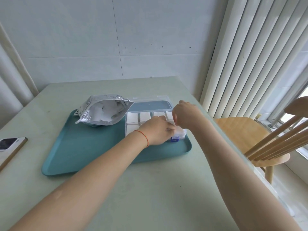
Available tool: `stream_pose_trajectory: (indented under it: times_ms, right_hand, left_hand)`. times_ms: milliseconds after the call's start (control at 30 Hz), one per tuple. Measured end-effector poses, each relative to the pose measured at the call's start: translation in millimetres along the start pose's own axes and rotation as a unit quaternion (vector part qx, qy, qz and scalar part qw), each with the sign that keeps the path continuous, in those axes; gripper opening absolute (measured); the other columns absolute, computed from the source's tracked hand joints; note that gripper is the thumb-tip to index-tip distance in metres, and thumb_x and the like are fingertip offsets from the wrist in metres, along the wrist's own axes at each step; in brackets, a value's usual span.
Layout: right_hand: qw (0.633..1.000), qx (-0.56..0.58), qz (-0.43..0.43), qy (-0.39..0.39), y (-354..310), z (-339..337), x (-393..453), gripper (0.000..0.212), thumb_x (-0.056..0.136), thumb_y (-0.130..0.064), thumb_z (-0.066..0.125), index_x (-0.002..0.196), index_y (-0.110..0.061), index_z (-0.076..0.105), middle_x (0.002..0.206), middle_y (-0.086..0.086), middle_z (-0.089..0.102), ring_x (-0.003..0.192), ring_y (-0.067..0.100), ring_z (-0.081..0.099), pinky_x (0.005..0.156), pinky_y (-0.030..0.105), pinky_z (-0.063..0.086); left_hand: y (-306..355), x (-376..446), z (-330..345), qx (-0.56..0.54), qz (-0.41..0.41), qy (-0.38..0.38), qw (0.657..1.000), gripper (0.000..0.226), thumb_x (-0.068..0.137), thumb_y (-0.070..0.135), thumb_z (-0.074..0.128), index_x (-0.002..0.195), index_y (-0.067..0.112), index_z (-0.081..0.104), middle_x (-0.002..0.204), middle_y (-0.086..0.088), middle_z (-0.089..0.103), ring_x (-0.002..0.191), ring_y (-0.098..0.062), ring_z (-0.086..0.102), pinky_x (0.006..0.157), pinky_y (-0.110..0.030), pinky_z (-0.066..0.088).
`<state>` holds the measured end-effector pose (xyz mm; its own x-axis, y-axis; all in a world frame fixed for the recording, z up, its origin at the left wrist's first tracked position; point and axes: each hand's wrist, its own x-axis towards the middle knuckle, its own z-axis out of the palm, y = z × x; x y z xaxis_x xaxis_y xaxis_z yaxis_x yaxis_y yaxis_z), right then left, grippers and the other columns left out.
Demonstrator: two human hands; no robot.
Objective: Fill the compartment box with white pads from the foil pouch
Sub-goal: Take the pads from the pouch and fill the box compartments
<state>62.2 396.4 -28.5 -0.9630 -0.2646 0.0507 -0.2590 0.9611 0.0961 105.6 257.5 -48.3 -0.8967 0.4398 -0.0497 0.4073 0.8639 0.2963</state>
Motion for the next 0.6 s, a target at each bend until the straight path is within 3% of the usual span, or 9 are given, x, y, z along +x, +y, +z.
stream_pose_trajectory:
  times_ms: [67, 133, 200, 233, 300, 333, 400, 533, 600]
  right_hand:
    - [1.000, -0.013, 0.002, -0.015, 1.9, -0.5, -0.5, 0.025, 0.087, -0.012, 0.058, 0.108, -0.021, 0.068, 0.110, 0.003, 0.051, 0.095, 0.023, 0.048, 0.082, 0.031, 0.036]
    - [0.999, -0.011, 0.011, -0.051, 3.5, -0.6, -1.5, 0.022, 0.088, -0.018, 0.058, 0.108, -0.022, 0.067, 0.104, 0.001, 0.048, 0.094, 0.023, 0.046, 0.081, 0.031, 0.035]
    - [0.998, 0.021, 0.017, -0.059, 6.4, -1.4, 1.0, 0.009, 0.089, -0.024, 0.057, 0.089, -0.018, 0.063, 0.094, 0.001, 0.048, 0.092, 0.025, 0.047, 0.077, 0.032, 0.037]
    - [0.997, 0.050, 0.021, -0.048, 7.9, -2.4, 3.2, 0.017, 0.089, -0.025, 0.055, 0.076, -0.015, 0.057, 0.087, 0.001, 0.049, 0.092, 0.027, 0.051, 0.075, 0.032, 0.039]
    - [0.993, 0.110, 0.032, 0.000, 9.2, -5.2, 7.0, 0.020, 0.089, -0.021, 0.050, 0.072, -0.011, 0.055, 0.083, 0.004, 0.054, 0.091, 0.030, 0.055, 0.072, 0.034, 0.044]
    - [0.990, 0.135, 0.036, 0.033, 8.1, -6.0, 8.8, 0.017, 0.089, -0.019, 0.049, 0.080, -0.010, 0.060, 0.089, 0.005, 0.056, 0.093, 0.030, 0.055, 0.075, 0.035, 0.046]
    - [0.980, 0.180, 0.044, 0.071, 1.9, -7.7, 12.0, 0.018, 0.091, -0.019, 0.049, 0.099, -0.012, 0.064, 0.102, 0.007, 0.055, 0.097, 0.029, 0.053, 0.082, 0.036, 0.047]
    - [0.958, 0.267, 0.018, 0.101, -27.9, -11.2, 24.6, 0.024, 0.091, -0.019, 0.051, 0.113, -0.015, 0.060, 0.104, 0.003, 0.052, 0.103, 0.027, 0.052, 0.081, 0.032, 0.041]
    - [0.951, 0.295, 0.001, 0.093, -51.2, -15.1, 32.4, 0.034, 0.090, -0.016, 0.049, 0.123, -0.015, 0.056, 0.107, 0.004, 0.058, 0.105, 0.027, 0.054, 0.079, 0.032, 0.042]
  left_hand:
    - [-2.1, 1.7, -0.3, -0.007, 0.001, -0.004, 1.000, 0.037, 0.102, 0.035, 0.035, 0.124, 0.037, 0.064, 0.107, -0.006, 0.049, 0.113, -0.026, 0.047, 0.096, -0.034, 0.038]
    - [-0.3, 1.8, -3.3, -0.025, 0.001, -0.015, 1.000, 0.034, 0.100, 0.033, 0.038, 0.113, 0.038, 0.069, 0.093, -0.002, 0.046, 0.100, -0.024, 0.048, 0.088, -0.034, 0.041]
    - [0.6, 1.9, -7.6, -0.038, 0.004, -0.001, 0.999, 0.034, 0.096, 0.024, 0.041, 0.071, 0.022, 0.064, 0.073, 0.000, 0.040, 0.080, -0.030, 0.044, 0.064, -0.031, 0.036]
    - [-1.8, 0.9, -10.1, -0.043, -0.006, 0.026, 0.999, 0.034, 0.094, 0.020, 0.042, 0.063, 0.015, 0.055, 0.067, 0.001, 0.038, 0.076, -0.033, 0.041, 0.059, -0.031, 0.032]
    - [-15.2, -2.2, -15.7, -0.048, -0.029, 0.107, 0.993, 0.027, 0.093, 0.019, 0.047, 0.071, 0.016, 0.063, 0.077, 0.003, 0.047, 0.089, -0.031, 0.050, 0.068, -0.031, 0.038]
    - [-25.8, -4.3, -18.2, -0.035, -0.041, 0.145, 0.988, 0.023, 0.093, 0.019, 0.049, 0.085, 0.019, 0.072, 0.092, -0.001, 0.055, 0.101, -0.026, 0.051, 0.081, -0.031, 0.042]
    - [-48.7, -10.0, -21.9, 0.039, -0.064, 0.218, 0.973, 0.028, 0.090, 0.015, 0.053, 0.109, 0.015, 0.072, 0.116, -0.009, 0.057, 0.116, -0.027, 0.048, 0.096, -0.036, 0.041]
    - [-85.8, -31.2, -37.4, 0.142, -0.087, 0.413, 0.895, 0.031, 0.073, 0.012, 0.051, 0.096, 0.010, 0.071, 0.111, -0.018, 0.060, 0.107, -0.038, 0.054, 0.085, -0.045, 0.042]
    - [-102.2, -45.9, -48.4, 0.146, -0.162, 0.438, 0.872, 0.036, 0.071, 0.014, 0.048, 0.102, 0.010, 0.067, 0.113, -0.018, 0.056, 0.108, -0.038, 0.051, 0.083, -0.045, 0.040]
